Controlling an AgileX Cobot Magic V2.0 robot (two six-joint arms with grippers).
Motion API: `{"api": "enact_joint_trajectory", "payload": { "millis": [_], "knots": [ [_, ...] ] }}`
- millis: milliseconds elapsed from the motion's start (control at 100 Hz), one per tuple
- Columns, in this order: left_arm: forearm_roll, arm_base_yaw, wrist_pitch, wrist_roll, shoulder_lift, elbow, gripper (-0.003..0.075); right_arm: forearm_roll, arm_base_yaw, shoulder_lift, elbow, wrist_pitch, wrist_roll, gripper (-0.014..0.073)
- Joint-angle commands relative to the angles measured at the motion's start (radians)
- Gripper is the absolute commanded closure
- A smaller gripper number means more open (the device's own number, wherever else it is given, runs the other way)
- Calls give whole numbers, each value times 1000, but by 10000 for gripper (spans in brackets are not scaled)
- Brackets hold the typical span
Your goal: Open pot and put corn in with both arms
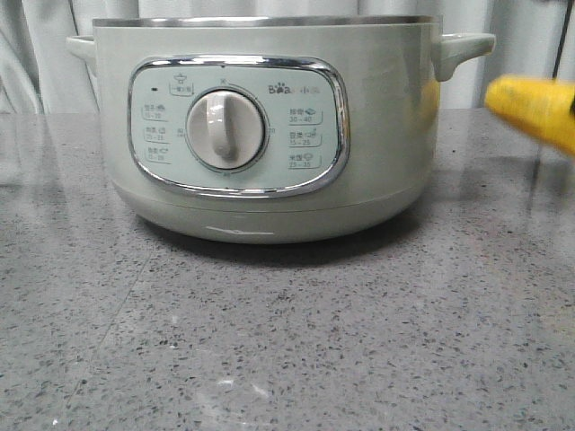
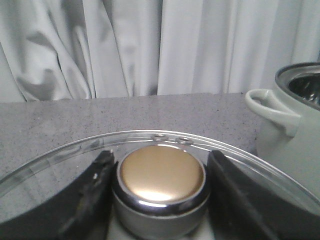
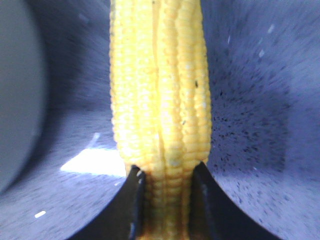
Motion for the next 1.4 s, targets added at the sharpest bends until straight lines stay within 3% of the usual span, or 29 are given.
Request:
{"api": "enact_joint_trajectory", "payload": {
  "millis": [0,230,330,560,770,980,1050,1220,1290,1390],
  "knots": [
    [-11,0,-219,-5,39,-18,741,-2,-1,-87,-87,42,0,657],
    [-11,0,-407,-12,247,-18,741,74,41,-169,-259,114,-35,657],
    [-11,0,-470,-32,337,-22,741,146,141,-155,-283,94,-64,657],
    [14,0,-636,-73,473,-22,741,150,323,-39,-283,-40,-64,657],
    [72,-2,-688,-73,518,-22,741,154,379,91,-329,-126,-64,657],
    [72,-2,-688,-73,556,-22,735,154,381,207,-419,-120,-64,657],
    [72,-2,-691,-74,571,-22,681,154,382,235,-442,-111,-64,657],
    [67,-2,-705,-116,596,-22,400,154,382,281,-464,-72,-64,613],
    [67,-2,-709,-118,598,-22,350,154,382,288,-464,-68,-64,515],
    [67,-2,-714,-118,598,-22,342,154,382,290,-464,-68,-64,331]
  ]
}}
